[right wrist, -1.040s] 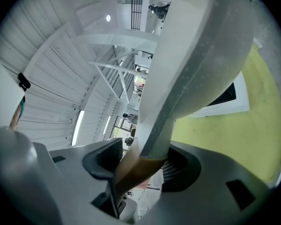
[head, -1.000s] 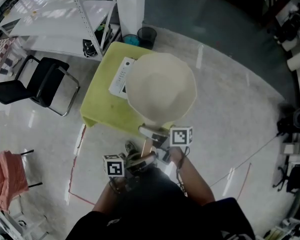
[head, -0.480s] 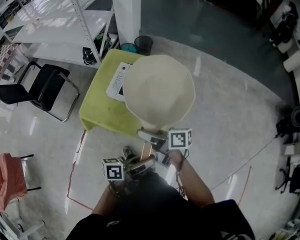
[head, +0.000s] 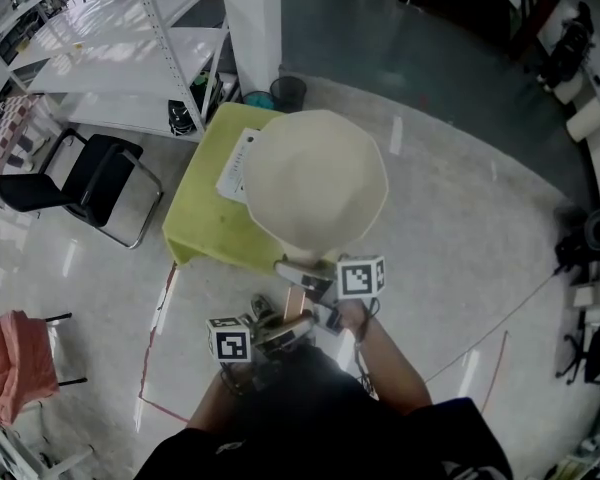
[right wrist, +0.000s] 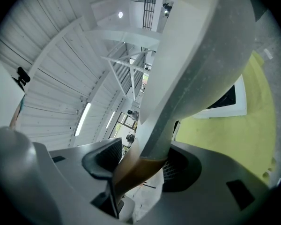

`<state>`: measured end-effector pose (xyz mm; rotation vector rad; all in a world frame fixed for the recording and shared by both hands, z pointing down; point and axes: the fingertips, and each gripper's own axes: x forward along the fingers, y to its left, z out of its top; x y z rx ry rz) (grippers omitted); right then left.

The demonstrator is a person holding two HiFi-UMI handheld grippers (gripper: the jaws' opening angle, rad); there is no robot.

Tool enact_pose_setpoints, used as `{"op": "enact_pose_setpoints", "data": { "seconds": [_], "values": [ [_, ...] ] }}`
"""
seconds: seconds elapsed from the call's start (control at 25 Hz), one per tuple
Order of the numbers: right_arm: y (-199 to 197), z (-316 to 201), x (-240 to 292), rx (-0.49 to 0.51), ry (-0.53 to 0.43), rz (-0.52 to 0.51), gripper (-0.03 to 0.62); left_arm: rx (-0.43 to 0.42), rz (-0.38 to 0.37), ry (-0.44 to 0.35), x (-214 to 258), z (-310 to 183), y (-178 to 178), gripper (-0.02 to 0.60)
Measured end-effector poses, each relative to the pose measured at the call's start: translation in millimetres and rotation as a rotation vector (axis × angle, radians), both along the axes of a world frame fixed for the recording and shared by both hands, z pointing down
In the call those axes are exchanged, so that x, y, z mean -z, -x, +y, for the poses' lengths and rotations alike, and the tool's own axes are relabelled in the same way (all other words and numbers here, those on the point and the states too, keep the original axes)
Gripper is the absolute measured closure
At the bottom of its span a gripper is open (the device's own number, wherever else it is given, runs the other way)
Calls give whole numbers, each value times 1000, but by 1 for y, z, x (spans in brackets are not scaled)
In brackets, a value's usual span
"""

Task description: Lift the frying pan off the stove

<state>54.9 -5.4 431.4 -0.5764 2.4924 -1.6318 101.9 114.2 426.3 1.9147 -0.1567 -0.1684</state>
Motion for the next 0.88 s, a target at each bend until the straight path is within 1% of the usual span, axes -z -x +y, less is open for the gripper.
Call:
{"op": "enact_pose_setpoints", "data": {
  "seconds": [0.04,0.12,0.24,0.4,0.6,0.88],
  "values": [
    [5,-4,1,0,-4,-3,335,-1,-3,-7,0,-4,5,451],
    [5,-3,3,0,-11,-2,335,-1,-12,-19,0,-2,4,451],
    [1,1,2,5,-19,4,335,9,-18,-19,2,1,1,451],
    [15,-9,5,11,-18,-12,335,18,-13,-12,5,-10,13,451],
    [20,-14,3,14,-20,-27,333,17,-18,-15,0,-15,17,451],
    [20,-16,4,14,-24,-6,332,16,-18,-26,3,-16,20,451]
  ]
}}
